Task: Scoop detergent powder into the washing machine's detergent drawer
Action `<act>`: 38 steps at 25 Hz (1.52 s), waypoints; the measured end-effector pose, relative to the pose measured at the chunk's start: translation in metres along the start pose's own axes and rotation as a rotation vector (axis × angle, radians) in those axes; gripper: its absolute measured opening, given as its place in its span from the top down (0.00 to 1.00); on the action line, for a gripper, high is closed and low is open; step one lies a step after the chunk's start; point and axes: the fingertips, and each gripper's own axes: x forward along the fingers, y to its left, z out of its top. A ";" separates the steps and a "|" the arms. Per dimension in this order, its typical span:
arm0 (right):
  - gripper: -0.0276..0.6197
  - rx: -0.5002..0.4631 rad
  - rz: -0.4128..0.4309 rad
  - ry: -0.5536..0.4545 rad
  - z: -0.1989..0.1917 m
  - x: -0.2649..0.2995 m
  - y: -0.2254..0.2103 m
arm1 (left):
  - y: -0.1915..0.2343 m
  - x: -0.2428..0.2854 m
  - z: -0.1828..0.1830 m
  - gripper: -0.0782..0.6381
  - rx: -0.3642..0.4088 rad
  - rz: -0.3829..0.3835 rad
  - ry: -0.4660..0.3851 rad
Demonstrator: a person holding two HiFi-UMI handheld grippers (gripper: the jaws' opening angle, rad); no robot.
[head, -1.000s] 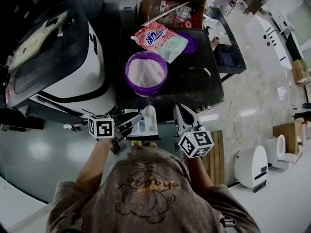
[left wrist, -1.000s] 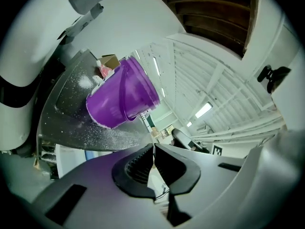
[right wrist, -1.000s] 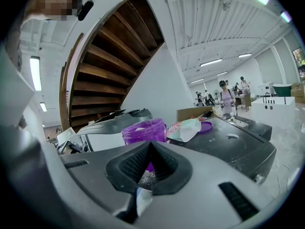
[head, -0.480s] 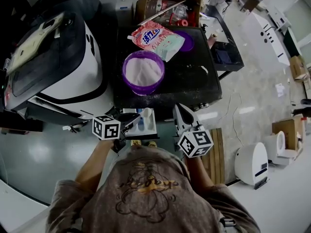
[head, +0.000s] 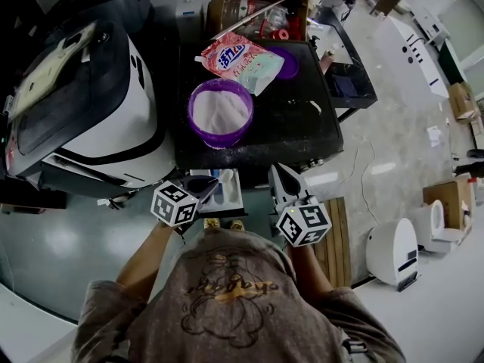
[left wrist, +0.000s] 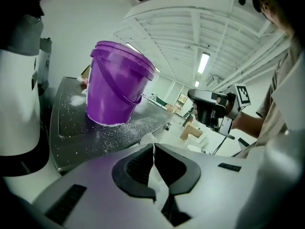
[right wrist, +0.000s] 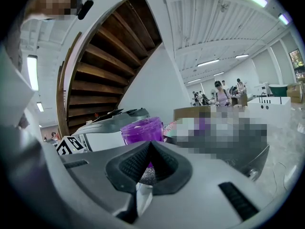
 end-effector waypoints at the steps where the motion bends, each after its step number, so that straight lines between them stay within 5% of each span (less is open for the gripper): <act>1: 0.95 0.001 -0.002 0.000 0.000 0.000 0.000 | 0.000 0.001 -0.001 0.86 0.025 0.007 0.009; 14: 0.95 0.006 -0.014 0.006 -0.003 -0.002 -0.004 | 0.001 0.011 -0.008 0.86 0.233 0.056 0.099; 21: 0.95 0.009 -0.016 0.008 -0.005 -0.003 -0.006 | 0.001 0.018 -0.014 0.86 0.438 0.089 0.134; 24: 0.95 0.010 -0.017 0.009 -0.006 -0.002 -0.006 | 0.001 0.019 -0.013 0.86 0.470 0.098 0.138; 38: 0.95 0.012 -0.018 0.015 -0.006 -0.001 -0.008 | -0.006 0.016 -0.012 0.86 0.731 0.081 0.158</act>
